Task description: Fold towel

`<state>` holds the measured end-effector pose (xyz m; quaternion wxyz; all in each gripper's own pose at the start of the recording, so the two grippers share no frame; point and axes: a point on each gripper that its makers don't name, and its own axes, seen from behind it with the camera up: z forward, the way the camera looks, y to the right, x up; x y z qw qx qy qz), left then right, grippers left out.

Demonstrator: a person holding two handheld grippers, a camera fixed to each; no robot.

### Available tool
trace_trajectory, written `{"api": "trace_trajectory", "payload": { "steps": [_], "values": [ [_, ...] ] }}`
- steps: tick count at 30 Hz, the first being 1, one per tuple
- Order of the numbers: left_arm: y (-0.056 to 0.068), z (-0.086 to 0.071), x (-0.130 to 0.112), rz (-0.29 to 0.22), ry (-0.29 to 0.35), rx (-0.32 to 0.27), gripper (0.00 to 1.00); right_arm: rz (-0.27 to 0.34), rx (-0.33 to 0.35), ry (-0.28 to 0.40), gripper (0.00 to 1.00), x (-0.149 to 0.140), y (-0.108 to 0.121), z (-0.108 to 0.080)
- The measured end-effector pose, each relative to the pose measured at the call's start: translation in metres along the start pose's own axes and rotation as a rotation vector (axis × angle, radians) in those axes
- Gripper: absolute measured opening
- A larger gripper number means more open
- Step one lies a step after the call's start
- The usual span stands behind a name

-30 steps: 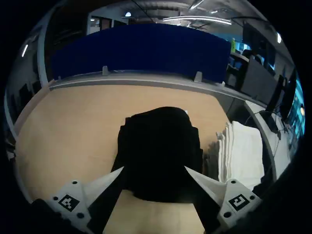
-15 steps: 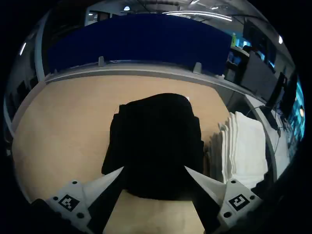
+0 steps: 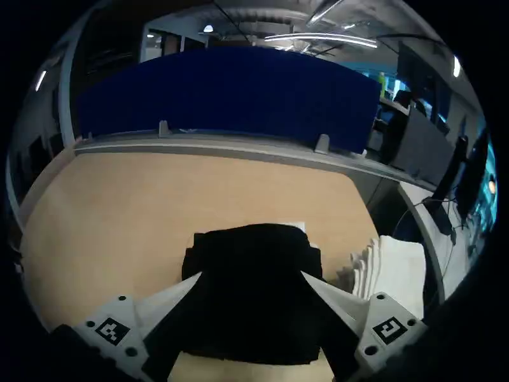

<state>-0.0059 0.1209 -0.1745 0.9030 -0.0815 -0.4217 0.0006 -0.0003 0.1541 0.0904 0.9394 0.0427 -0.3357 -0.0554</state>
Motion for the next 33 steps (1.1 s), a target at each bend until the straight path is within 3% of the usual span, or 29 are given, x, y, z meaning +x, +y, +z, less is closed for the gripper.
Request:
{"api": "trace_trajectory", "payload": {
  "steps": [12, 20, 27, 33],
  "values": [
    [-0.016, -0.007, -0.006, -0.039, -0.002, 0.046, 0.88, 0.01, -0.03, -0.065, 1.0, 0.003, 0.017, 0.049],
    [-0.023, -0.008, -0.014, -0.059, -0.008, 0.065, 0.88, 0.013, -0.032, -0.079, 1.0, 0.003, 0.02, 0.06],
    [-0.023, -0.01, -0.013, -0.067, -0.005, 0.06, 0.88, 0.002, -0.025, -0.049, 1.0, 0.014, 0.015, 0.044],
    [-0.026, -0.009, -0.007, -0.067, 0.006, 0.051, 0.88, 0.006, -0.025, 0.03, 1.0, 0.029, 0.004, 0.003]
  ]
}}
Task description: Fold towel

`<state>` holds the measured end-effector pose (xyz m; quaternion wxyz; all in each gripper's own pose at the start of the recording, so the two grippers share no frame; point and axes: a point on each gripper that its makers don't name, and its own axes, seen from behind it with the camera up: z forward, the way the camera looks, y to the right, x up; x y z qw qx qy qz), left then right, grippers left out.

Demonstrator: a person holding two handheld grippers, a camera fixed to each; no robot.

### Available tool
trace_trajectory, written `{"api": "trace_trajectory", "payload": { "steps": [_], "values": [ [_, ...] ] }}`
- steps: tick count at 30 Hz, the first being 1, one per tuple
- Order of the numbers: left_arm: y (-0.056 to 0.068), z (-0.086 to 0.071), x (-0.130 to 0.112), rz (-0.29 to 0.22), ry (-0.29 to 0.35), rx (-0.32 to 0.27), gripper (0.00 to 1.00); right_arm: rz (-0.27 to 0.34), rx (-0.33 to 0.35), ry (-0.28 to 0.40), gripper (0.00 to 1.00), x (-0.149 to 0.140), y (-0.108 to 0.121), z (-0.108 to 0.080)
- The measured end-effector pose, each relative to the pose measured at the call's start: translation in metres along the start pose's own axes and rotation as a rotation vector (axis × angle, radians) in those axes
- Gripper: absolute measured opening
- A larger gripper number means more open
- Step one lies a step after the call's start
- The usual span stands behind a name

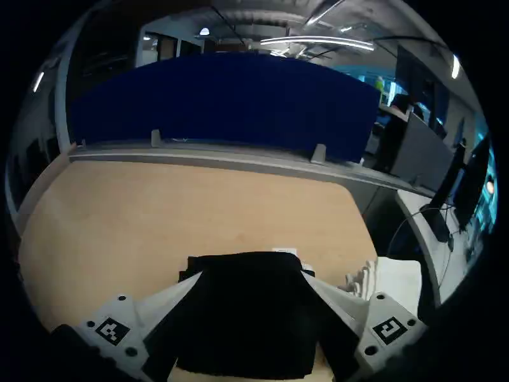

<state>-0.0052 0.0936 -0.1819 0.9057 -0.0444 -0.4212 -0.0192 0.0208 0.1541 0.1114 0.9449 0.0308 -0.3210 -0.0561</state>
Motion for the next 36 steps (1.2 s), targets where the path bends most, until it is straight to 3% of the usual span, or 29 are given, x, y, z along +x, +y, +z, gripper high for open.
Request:
{"api": "trace_trajectory", "payload": {
  "steps": [12, 20, 24, 28, 36],
  "values": [
    [-0.001, 0.009, 0.02, 0.02, 0.044, -0.046, 0.88, 0.102, 0.011, 0.163, 1.0, -0.006, -0.049, -0.097],
    [0.0, 0.014, 0.03, 0.043, 0.07, -0.077, 0.88, 0.153, 0.014, 0.21, 1.0, -0.023, -0.091, -0.15],
    [-0.002, 0.016, 0.036, 0.047, 0.09, -0.083, 0.88, 0.156, 0.01, 0.217, 1.0, -0.029, -0.109, -0.168],
    [-0.006, 0.017, 0.044, 0.048, 0.124, -0.082, 0.88, 0.138, 0.026, 0.22, 1.0, -0.032, -0.125, -0.174],
    [-0.02, 0.014, 0.082, 0.017, 0.277, -0.067, 0.88, 0.124, 0.029, 0.307, 1.0, -0.012, -0.151, -0.186]
  ]
}}
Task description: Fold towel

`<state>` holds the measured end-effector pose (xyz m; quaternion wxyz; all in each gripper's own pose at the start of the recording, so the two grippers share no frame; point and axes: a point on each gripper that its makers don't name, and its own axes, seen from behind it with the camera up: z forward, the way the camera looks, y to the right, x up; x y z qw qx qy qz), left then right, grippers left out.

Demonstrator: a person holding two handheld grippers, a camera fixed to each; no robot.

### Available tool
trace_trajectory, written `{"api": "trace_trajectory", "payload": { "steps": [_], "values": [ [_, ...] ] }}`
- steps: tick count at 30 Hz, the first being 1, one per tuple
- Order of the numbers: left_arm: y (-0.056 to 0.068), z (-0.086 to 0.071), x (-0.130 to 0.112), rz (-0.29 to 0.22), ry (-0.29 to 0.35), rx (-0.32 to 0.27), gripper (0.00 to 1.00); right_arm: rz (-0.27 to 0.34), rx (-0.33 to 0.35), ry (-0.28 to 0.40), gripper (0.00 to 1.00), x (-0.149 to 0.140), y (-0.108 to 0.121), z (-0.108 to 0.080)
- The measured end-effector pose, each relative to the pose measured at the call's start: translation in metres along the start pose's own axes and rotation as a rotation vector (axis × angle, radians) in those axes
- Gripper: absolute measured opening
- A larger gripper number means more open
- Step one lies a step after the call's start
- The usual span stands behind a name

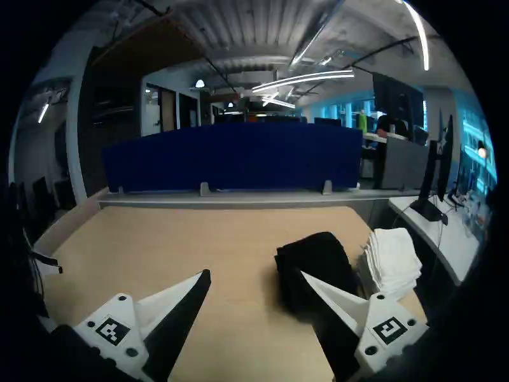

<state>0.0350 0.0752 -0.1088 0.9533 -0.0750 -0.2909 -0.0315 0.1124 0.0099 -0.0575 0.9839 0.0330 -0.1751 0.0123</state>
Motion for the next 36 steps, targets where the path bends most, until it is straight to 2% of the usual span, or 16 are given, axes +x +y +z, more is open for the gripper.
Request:
{"api": "trace_trajectory", "payload": {
  "steps": [6, 9, 15, 20, 24, 30, 36],
  "values": [
    [-0.015, 0.006, 0.044, -0.02, 0.189, 0.03, 0.88, -0.02, -0.009, 0.118, 1.0, 0.025, -0.021, 0.0],
    [-0.022, 0.011, 0.058, -0.023, 0.268, 0.046, 0.88, -0.046, -0.027, 0.191, 1.0, 0.034, -0.029, 0.002],
    [-0.034, 0.021, 0.065, -0.021, 0.388, 0.055, 0.88, -0.098, -0.037, 0.271, 1.0, 0.034, -0.045, 0.01],
    [-0.044, 0.033, 0.06, 0.005, 0.449, 0.079, 0.88, -0.111, -0.032, 0.276, 1.0, 0.024, -0.055, 0.018],
    [-0.053, 0.044, 0.057, 0.05, 0.482, 0.118, 0.88, -0.104, -0.027, 0.263, 1.0, 0.02, -0.059, 0.026],
    [-0.066, 0.056, 0.052, 0.11, 0.532, 0.163, 0.88, -0.106, -0.021, 0.25, 1.0, 0.029, -0.063, 0.038],
    [-0.065, 0.067, 0.044, 0.133, 0.563, 0.158, 0.88, -0.114, -0.034, 0.252, 1.0, 0.047, -0.067, 0.046]
  ]
}}
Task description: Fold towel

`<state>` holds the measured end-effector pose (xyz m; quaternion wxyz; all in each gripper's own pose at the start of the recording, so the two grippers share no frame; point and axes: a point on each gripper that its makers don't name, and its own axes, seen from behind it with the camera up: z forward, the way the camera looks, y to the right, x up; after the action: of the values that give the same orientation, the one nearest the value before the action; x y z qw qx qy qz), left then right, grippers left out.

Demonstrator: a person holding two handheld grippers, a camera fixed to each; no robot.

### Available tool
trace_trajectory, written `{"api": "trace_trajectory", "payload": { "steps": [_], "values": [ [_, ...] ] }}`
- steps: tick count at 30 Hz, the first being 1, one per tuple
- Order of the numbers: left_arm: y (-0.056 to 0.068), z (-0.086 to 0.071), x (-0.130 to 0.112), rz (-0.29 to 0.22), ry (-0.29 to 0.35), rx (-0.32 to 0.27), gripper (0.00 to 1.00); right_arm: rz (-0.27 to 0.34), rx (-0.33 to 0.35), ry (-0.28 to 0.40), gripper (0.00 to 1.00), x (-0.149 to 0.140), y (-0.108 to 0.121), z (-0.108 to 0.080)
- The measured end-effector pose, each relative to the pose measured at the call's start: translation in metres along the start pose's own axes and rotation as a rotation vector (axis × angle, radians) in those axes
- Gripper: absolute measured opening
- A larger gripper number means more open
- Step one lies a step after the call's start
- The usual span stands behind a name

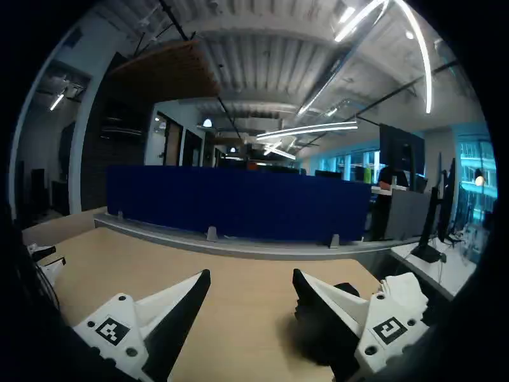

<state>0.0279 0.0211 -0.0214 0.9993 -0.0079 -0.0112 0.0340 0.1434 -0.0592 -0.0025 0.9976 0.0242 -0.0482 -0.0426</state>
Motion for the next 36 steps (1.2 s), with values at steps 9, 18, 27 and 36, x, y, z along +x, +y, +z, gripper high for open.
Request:
{"api": "trace_trajectory", "payload": {
  "steps": [9, 18, 27, 36],
  "values": [
    [0.005, 0.012, -0.018, 0.015, 0.029, -0.032, 0.88, -0.022, 0.025, -0.011, 1.0, -0.004, -0.02, 0.008],
    [-0.003, 0.021, -0.026, -0.048, 0.031, -0.034, 0.88, -0.034, 0.028, -0.04, 1.0, -0.017, -0.025, 0.013],
    [-0.007, 0.021, -0.03, -0.068, 0.027, -0.029, 0.88, -0.031, 0.03, -0.038, 1.0, -0.016, -0.023, 0.019],
    [-0.006, 0.02, -0.028, -0.069, 0.024, -0.03, 0.88, -0.024, 0.019, -0.01, 1.0, -0.008, -0.004, 0.016]
  ]
}}
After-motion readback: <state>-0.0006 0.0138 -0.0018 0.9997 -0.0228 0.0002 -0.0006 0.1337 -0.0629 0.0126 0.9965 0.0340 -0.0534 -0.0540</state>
